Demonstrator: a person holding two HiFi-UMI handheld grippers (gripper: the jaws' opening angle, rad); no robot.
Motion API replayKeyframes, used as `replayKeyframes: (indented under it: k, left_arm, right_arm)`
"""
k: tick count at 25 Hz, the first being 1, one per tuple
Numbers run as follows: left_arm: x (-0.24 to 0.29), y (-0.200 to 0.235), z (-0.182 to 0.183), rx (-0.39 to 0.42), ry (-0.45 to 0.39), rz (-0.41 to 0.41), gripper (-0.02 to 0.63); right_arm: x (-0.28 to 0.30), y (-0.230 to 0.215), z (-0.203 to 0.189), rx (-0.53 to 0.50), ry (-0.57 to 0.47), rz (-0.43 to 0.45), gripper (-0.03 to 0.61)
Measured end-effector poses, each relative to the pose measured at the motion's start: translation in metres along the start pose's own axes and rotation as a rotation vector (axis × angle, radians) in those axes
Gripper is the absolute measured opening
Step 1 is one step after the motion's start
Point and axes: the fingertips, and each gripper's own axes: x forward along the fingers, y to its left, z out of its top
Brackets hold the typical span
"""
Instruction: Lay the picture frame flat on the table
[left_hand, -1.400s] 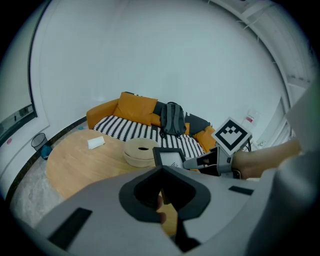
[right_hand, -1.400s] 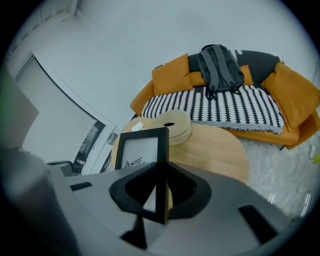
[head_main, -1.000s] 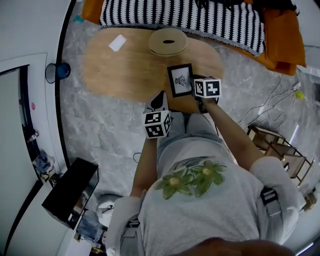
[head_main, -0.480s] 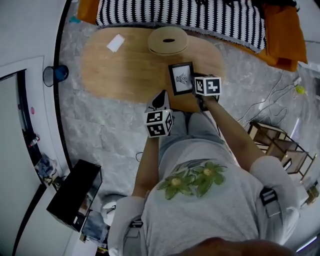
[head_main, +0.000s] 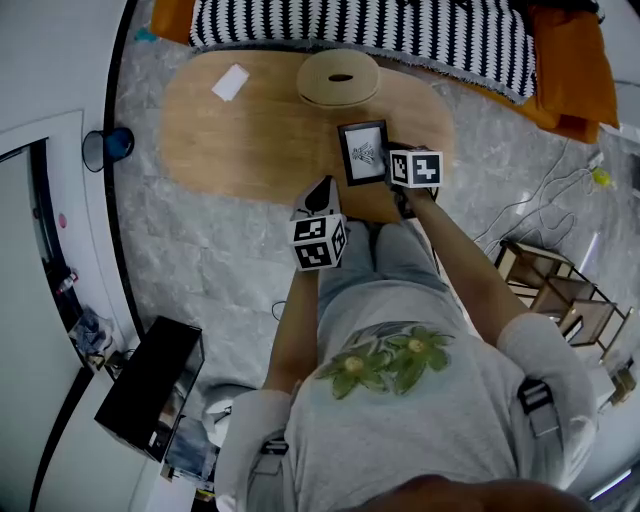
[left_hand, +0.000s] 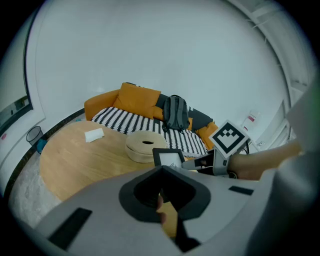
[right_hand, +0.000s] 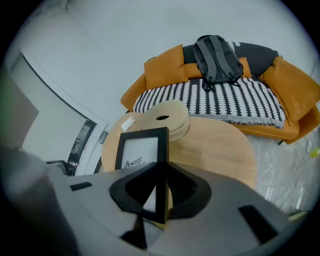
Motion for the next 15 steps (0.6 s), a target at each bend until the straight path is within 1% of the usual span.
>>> replayKeyframes:
  k: [9,15]
  left_arm:
    - [0.008,0.004,0.001,0.003,0.012,-0.009,0.015]
    - [0.019,0.007,0.001,0.033,0.03,-0.004,0.015]
  right_arm:
    - [0.011,-0.004,0.0,0.013,0.004,-0.008,0.072]
    - [0.023,-0.01,0.0,0.027,0.013,-0.009,0.072]
